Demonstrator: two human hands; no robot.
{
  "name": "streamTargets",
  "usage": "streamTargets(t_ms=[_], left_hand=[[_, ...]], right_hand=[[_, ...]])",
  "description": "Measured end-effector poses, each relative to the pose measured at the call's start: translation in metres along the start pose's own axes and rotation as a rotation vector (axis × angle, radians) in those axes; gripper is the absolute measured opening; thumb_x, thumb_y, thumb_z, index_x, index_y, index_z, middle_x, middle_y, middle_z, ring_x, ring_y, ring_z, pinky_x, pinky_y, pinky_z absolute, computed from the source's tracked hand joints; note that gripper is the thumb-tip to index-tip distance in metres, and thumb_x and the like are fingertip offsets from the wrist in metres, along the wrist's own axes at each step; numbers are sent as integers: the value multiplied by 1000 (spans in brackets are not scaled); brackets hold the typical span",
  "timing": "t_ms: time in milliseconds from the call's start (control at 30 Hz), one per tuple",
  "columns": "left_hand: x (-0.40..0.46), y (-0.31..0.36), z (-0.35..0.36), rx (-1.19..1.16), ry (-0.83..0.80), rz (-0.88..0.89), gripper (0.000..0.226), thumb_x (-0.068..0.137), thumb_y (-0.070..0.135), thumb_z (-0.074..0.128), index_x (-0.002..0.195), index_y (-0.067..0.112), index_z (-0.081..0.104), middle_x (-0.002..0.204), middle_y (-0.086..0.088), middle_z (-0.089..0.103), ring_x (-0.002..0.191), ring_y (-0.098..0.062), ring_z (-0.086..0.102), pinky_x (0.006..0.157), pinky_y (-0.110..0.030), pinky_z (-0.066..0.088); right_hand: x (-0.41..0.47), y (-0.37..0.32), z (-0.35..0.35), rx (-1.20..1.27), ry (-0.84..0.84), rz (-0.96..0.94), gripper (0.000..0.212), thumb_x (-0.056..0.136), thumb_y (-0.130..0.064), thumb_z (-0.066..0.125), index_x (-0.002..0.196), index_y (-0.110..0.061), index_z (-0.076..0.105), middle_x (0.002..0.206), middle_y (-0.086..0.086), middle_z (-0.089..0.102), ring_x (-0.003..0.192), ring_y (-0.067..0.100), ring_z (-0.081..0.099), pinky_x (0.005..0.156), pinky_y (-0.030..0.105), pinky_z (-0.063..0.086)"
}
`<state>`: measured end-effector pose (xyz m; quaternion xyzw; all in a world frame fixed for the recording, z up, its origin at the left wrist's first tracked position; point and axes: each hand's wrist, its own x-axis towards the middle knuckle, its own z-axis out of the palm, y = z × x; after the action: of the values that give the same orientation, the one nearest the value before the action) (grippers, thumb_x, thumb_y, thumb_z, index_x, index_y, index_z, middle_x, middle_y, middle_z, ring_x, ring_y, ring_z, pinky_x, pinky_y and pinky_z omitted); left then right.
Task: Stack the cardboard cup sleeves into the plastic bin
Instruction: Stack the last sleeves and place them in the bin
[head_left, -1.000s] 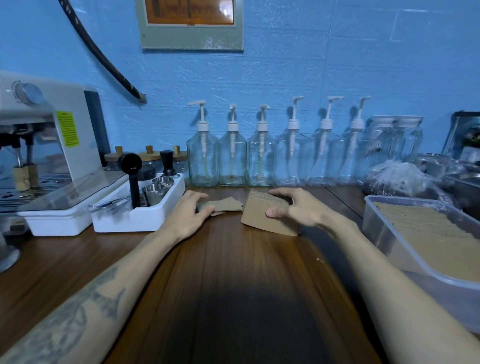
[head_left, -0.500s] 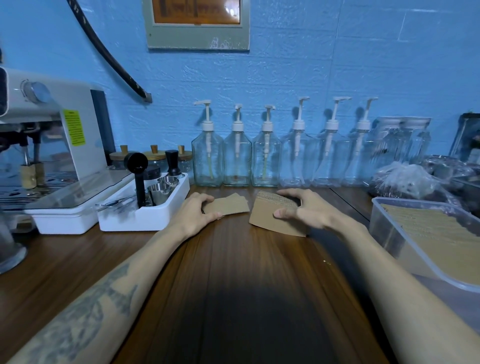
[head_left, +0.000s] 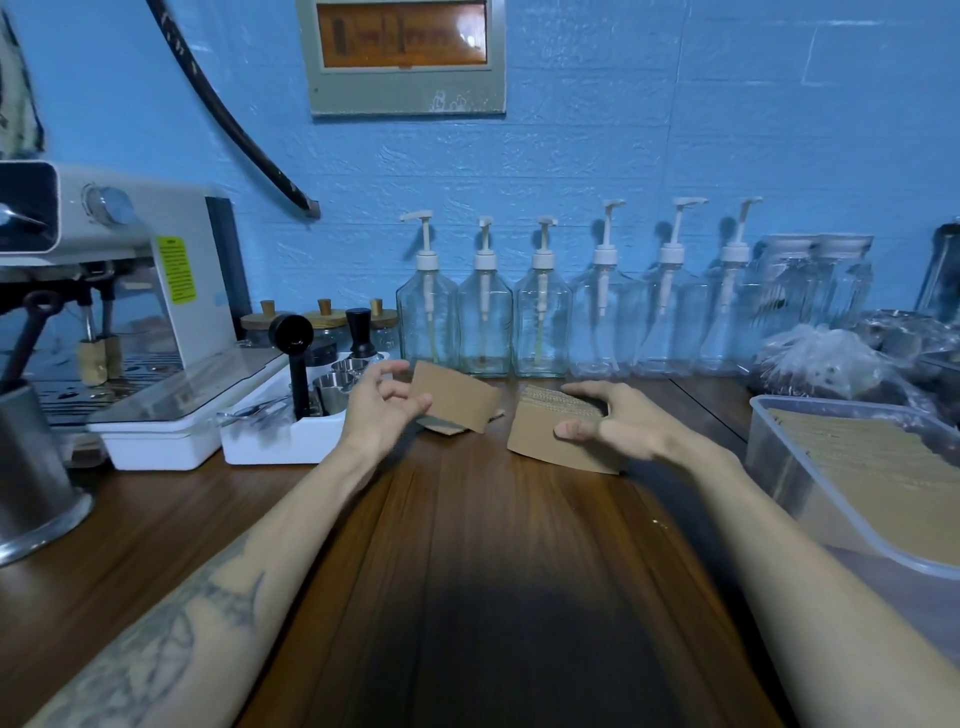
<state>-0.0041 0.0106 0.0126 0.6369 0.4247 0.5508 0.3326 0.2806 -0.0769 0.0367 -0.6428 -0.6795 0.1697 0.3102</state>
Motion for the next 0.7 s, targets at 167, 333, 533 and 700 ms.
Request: streamTargets(t_ms=[167,333,533,700], left_hand=[[-7,22,1,-230,90,86,41,83,11,77,118,18,57,78,8,72,76,0,68,66,-12,50],[-20,28,13,-62,-181,154,22,79,14,81,99,19,73,84,3,74,73,-1,66,66,-13,50],[-20,17,14,236,-376,258,18,78,18,81,95,25,78,93,12,70,89,-2,63,83,-23,47],[-24,16,20,233,-378,283,41,75,11,83,110,28,71,107,4,56,100,-3,56,95,-19,41]], right_hand=[[1,1,1,-7,-1,-5,69,83,-41,76,145,-28,48,143,-1,52,115,11,49,95,24,36],[2,4,1,-8,-12,-16,66,85,-41,74,145,-30,47,146,-1,50,118,13,49,97,27,37],[3,6,2,-3,-12,-17,66,85,-41,73,145,-32,47,147,-3,48,117,11,47,96,28,36],[3,8,3,17,-4,-17,63,86,-49,69,144,-34,48,150,-4,46,128,13,45,101,28,33]])
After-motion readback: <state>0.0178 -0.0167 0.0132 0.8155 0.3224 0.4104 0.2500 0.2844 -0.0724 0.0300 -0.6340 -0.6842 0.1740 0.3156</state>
